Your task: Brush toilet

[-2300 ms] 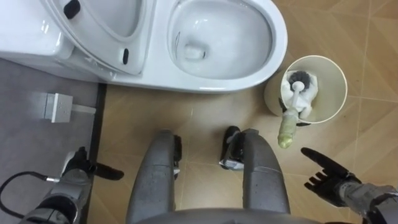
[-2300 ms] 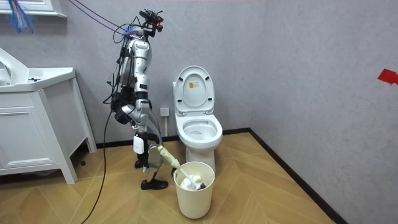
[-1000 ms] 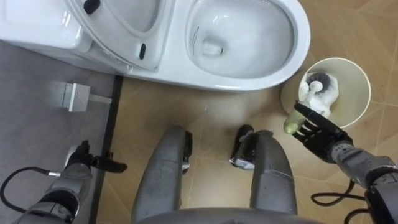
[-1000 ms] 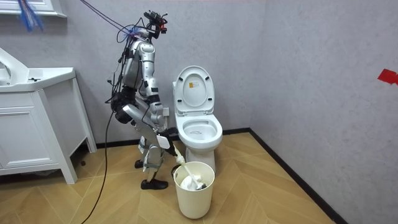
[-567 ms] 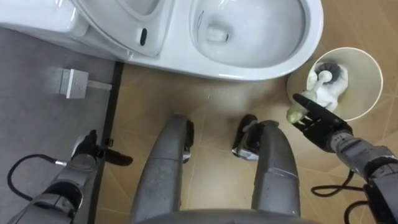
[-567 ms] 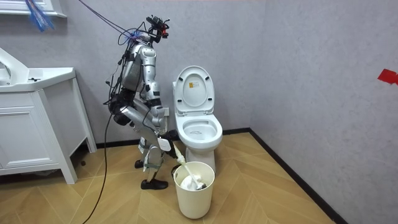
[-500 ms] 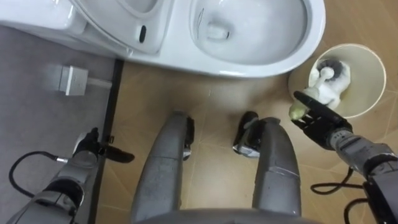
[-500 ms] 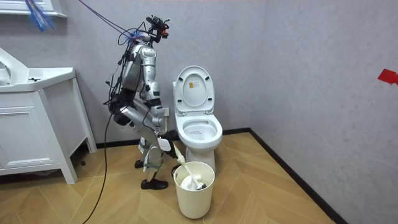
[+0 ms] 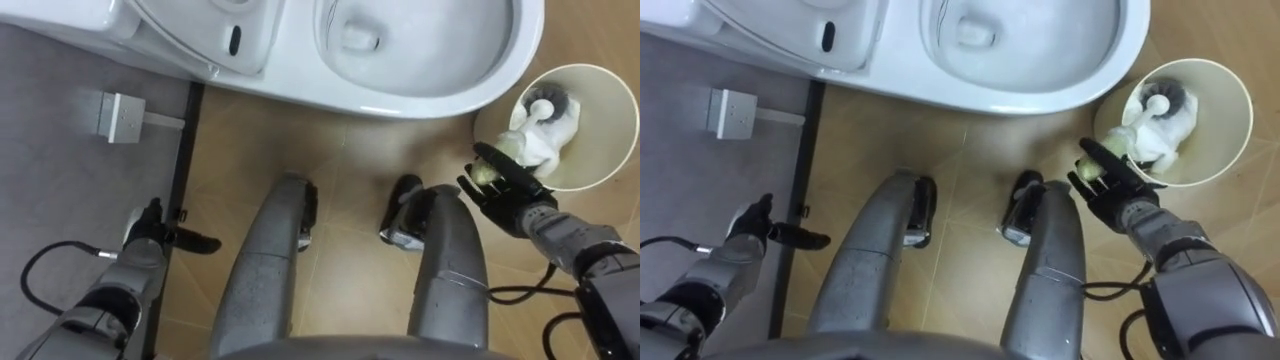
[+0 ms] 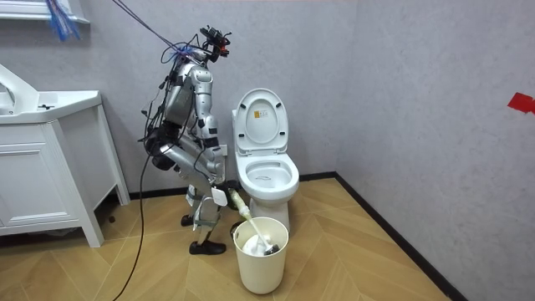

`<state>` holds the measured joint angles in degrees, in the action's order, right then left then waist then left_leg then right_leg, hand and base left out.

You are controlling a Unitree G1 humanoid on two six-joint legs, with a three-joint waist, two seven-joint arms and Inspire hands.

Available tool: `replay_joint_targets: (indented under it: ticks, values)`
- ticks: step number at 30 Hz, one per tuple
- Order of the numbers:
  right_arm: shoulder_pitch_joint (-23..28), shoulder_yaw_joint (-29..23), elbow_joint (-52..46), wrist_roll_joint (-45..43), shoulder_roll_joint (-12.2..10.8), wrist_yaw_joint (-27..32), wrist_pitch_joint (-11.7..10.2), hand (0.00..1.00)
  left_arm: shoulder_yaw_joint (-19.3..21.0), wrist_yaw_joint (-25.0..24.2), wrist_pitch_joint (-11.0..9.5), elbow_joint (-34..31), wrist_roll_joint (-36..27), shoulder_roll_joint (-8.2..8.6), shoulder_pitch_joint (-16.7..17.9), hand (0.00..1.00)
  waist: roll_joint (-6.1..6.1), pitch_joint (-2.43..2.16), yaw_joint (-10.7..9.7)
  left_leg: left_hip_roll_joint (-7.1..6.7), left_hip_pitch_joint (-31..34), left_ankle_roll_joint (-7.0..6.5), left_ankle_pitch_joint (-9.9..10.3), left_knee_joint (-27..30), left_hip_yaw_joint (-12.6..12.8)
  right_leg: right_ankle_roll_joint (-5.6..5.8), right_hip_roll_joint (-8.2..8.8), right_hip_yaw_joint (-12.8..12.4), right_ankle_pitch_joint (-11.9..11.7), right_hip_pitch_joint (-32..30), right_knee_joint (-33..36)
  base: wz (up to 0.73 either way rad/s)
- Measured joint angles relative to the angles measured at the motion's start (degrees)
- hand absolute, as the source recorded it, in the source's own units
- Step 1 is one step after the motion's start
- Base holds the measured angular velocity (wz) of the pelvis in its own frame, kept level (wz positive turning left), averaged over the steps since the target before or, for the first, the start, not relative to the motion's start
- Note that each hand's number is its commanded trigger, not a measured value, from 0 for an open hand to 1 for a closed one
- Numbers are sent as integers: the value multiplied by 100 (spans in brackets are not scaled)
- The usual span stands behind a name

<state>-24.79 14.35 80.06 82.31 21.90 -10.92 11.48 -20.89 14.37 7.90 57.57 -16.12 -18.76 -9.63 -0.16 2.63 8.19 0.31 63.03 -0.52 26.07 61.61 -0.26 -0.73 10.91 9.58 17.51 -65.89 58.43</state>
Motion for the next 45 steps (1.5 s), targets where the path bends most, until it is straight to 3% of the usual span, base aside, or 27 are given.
replay_joint_targets:
  ticks: [8,17,27,34,38,45]
  values:
    - [17,-61,177,173,-187,387,48,100,-10,102,-81,-23,-2,16,72,0,3,0,13,-10,-284,-8,-8,-153,22,30,2,-2,18,261,-101,0]
    - [12,-444,258,295,-182,775,35,100,-4,173,-32,-176,1,32,257,0,10,-2,19,-15,-369,4,-16,-246,25,26,1,-4,20,322,-161,0]
    - [81,-523,303,296,-177,956,114,100,55,306,-4,-531,4,7,554,0,12,-6,16,-7,-438,4,-16,-282,39,27,-8,-6,20,375,-199,0]
    - [281,-582,379,285,-174,1013,183,100,77,364,26,-569,2,4,690,0,16,-20,-7,-2,-1057,7,-58,-641,41,55,-36,40,9,999,-527,0]
    - [564,-818,486,244,-172,999,233,100,302,357,-4,-428,7,5,771,0,-33,-58,-38,-6,-1518,9,-141,-1029,43,103,-71,69,-34,1449,-867,3]
    - [895,-834,580,0,-163,820,338,100,582,347,-40,-211,65,9,918,0,-123,-76,-92,4,-2348,-29,-248,-1652,100,195,-140,67,-165,2242,-1445,-5]
